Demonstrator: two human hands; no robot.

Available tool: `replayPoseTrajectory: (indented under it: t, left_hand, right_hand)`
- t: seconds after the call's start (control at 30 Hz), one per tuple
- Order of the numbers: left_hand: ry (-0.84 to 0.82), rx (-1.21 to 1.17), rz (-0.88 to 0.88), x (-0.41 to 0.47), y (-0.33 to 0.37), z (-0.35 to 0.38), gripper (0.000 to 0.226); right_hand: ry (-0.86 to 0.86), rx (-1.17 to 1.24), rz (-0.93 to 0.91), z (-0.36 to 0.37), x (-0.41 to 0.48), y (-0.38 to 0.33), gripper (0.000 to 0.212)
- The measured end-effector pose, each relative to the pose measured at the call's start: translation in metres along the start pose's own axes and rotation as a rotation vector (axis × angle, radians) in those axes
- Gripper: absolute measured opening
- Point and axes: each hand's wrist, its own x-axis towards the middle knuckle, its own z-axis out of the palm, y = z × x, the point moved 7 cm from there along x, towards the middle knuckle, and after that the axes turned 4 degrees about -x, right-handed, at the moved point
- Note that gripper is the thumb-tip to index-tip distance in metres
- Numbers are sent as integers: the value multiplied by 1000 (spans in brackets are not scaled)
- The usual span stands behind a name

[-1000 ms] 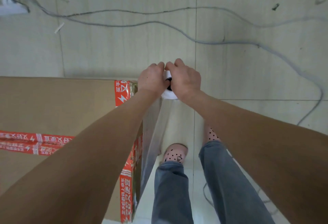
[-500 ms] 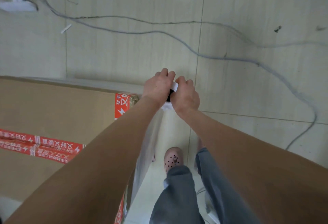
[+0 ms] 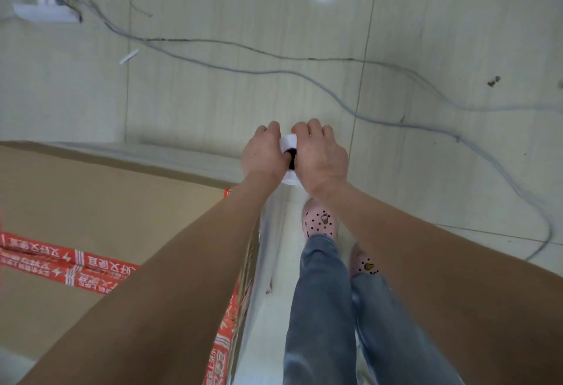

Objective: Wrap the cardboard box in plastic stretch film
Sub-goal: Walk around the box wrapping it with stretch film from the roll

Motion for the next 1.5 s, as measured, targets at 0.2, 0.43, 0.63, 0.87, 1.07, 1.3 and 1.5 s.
replayPoseTrajectory:
  t: [0.2, 0.43, 0.63, 0.87, 1.07, 1.3, 1.5]
  left_hand:
    - [-5, -57, -91, 8, -27, -12, 28]
    - [43, 52, 103, 16, -19, -20, 22]
    - [75, -178, -119, 29, -31, -30, 21]
    - [135, -338, -327, 30, -69, -41, 29]
    - [112, -132, -128, 45, -60, -54, 31]
    - [122, -186, -214, 48, -81, -58, 33]
    - [98, -33, -49, 60, -73, -66, 30]
  right_hand:
    - [-25, 142, 173, 6, 8, -8, 33]
    - [-7, -66, -51, -9, 25, -38, 31]
    - [21, -77, -2, -19, 42, -44, 39]
    - [-13, -12, 24, -19, 55, -59, 35]
    - [-2, -178, -279, -29, 63, -92, 31]
    - [-120, 19, -53, -13, 74, -82, 40]
    - [-72, 10, -34, -17, 82, -99, 27]
